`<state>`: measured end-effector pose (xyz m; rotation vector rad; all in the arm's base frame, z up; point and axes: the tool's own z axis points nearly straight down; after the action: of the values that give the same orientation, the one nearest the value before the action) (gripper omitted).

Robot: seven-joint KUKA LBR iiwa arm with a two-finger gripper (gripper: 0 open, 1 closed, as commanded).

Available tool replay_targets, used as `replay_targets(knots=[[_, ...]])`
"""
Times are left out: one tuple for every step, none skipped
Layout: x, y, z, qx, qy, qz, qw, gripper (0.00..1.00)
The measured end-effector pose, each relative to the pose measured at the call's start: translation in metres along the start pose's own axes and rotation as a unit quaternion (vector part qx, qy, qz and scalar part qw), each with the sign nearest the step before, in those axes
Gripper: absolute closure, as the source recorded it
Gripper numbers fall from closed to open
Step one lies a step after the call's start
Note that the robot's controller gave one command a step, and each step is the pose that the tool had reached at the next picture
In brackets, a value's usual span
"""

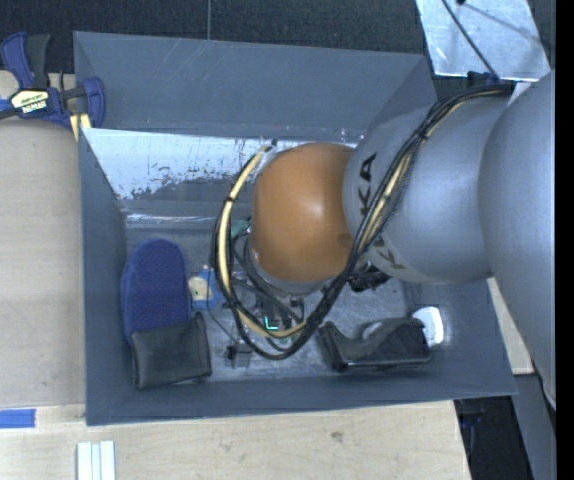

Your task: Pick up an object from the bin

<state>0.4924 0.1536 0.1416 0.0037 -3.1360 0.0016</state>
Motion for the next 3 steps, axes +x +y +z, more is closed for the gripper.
replay_targets(knots=[[-0.045, 0.009, 0.067, -0.004, -0.0128, -0.077, 0.9969, 0.0], [-0.047, 0.009, 0.063, -0.004, -0.0173, -0.076, 0.997, 1.0], [-0.022, 0.013, -0.053, -0.001, -0.0081, -0.081, 0.9967, 1.0]])
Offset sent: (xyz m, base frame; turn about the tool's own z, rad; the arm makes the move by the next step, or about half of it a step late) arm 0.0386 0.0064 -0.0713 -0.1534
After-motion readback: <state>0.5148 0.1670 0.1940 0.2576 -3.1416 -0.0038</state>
